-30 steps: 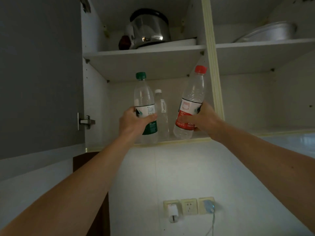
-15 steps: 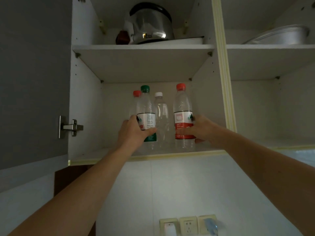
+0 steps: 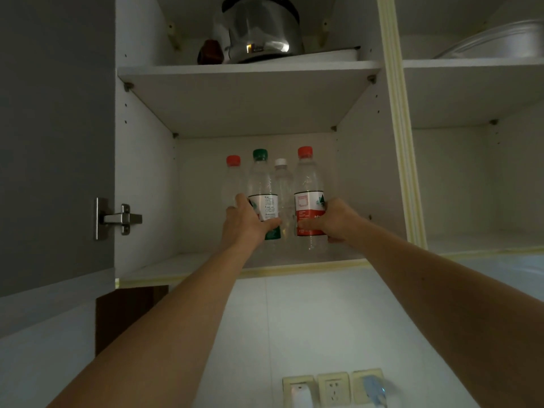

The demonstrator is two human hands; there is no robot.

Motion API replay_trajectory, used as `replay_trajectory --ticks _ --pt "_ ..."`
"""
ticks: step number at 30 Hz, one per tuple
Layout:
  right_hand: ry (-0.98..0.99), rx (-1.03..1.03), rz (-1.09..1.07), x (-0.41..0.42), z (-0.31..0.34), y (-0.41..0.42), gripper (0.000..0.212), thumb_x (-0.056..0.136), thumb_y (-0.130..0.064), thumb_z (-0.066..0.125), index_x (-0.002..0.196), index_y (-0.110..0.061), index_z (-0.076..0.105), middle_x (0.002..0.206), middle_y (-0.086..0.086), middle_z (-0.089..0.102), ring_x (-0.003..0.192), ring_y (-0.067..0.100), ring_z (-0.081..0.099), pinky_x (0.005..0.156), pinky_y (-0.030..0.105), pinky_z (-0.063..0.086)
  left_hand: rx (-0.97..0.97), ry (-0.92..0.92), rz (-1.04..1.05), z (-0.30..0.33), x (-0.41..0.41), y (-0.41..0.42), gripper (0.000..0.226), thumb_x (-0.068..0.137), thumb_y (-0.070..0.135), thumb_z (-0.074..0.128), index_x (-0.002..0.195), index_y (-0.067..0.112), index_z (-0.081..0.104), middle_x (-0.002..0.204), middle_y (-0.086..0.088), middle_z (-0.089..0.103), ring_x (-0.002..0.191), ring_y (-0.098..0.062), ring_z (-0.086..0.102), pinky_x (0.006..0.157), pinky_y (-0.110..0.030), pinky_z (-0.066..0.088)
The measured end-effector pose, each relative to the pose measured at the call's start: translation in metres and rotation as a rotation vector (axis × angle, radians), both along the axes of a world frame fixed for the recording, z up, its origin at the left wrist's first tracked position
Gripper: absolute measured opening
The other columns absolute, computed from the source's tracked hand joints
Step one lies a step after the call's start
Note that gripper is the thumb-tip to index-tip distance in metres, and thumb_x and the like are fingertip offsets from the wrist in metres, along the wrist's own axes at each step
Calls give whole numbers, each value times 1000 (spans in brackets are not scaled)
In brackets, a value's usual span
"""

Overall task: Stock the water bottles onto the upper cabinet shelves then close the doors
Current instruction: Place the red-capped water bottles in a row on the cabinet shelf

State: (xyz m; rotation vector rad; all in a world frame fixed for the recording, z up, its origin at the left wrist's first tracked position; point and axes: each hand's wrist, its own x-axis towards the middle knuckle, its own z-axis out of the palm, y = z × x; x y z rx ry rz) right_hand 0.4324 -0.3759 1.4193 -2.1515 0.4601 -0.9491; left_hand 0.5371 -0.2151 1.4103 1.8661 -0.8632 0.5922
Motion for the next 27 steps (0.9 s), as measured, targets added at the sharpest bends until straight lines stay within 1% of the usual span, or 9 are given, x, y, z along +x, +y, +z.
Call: replay_trajectory --ticks 3,8,11,15,18,21,23,25,27 --pt "13 -13 -29 5 -1 0 49 82 -31 82 122 -11 64 107 11 71 96 25 69 87 42 59 7 22 -13 1 1 -2 75 79 37 83 132 10 38 127 -15 54 109 -31 60 91 -47 55" --pt "76 -86 -81 3 2 4 40 84 -35 80 115 -13 66 91 6 67 78 18 64 63 29 52 37 17 13 -2 0 -4 72 82 36 81 136 10 40 130 -16 50 113 -32 57 93 -39 51" --pt "75 -159 -47 -7 -5 10 33 86 -32 78 111 -14 68 85 1 66 79 16 64 67 26 49 94 -10 1 -7 0 5 65 86 35 77 137 10 45 132 -14 54 113 -29 58 90 -35 48" --pt "-12 -295 -83 -41 -19 25 13 92 -36 70 92 -26 61 82 -8 67 71 3 62 53 15 42 48 -69 11 -11 -17 28 53 88 41 73 126 9 55 122 -11 64 98 -24 61 76 -33 45" --pt "-100 -364 -91 -83 -32 46 12 96 -37 63 92 -28 58 74 -16 60 61 -2 57 42 8 38 -40 -66 -65 -16 -50 45 42 90 44 70 115 12 59 111 -8 67 92 -25 65 79 -38 54" --pt "-178 -416 -90 -129 -51 61 28 98 -38 57 88 -12 65 78 3 68 68 14 63 52 20 48 -94 -76 -161 -26 -94 60 36 95 43 64 102 8 64 97 -9 68 84 -27 68 81 -43 58" --pt "-246 -452 -86 -157 -69 68 36 98 -32 54 86 0 65 78 16 68 62 20 58 53 18 42 -121 -82 -229 -37 -125 69 41 97 43 59 96 3 66 83 -7 68 65 -20 65 68 -36 59" --pt "-310 -460 -48 -179 -91 76 38 97 -27 52 75 3 58 70 20 61 56 14 44 50 17 32 -113 -81 -278 -51 -151 79 47 99 43 57 90 -3 66 73 -6 65 53 -12 57 55 -27 54" --pt "-340 -427 -20 -201 -119 81 39 98 -26 52 72 3 55 67 15 56 62 15 45 55 13 33 -67 -70 -299 -72 -177 85 51 99 44 56 87 -5 64 69 -5 64 51 -9 54 49 -22 50"
